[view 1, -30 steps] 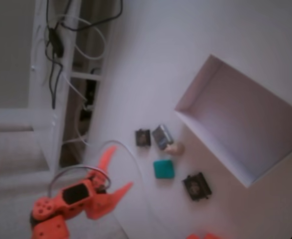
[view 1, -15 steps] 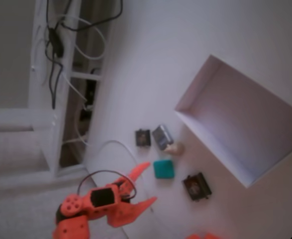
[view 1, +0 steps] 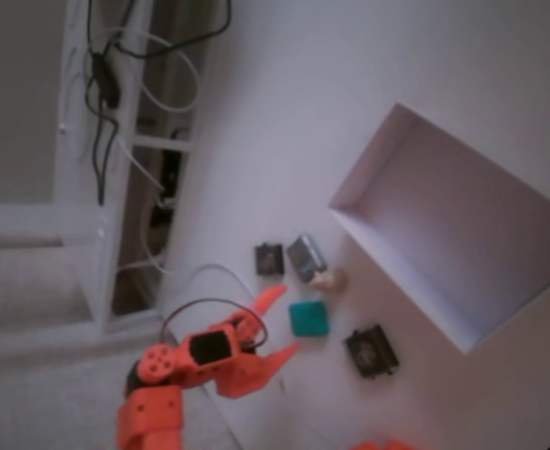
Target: Grasp the green cube and put it in the bin.
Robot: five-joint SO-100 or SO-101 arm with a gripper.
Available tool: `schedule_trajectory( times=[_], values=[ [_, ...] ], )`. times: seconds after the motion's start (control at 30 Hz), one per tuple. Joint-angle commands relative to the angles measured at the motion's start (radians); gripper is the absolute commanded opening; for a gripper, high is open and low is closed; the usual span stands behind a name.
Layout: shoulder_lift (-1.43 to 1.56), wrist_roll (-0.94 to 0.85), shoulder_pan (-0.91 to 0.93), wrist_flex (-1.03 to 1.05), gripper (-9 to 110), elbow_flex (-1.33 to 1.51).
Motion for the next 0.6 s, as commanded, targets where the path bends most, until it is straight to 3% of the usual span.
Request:
schedule_trajectory(
  times=[0.0, 0.27, 0.57],
  values=[
    [-0.002, -0.011, -0.008, -0.025, 35, 0.003],
    [0.014, -0.018, -0.04, -0.026, 32, 0.006],
    [-0.011, -0.028, -0.041, 0.017, 50, -0.003]
  ],
)
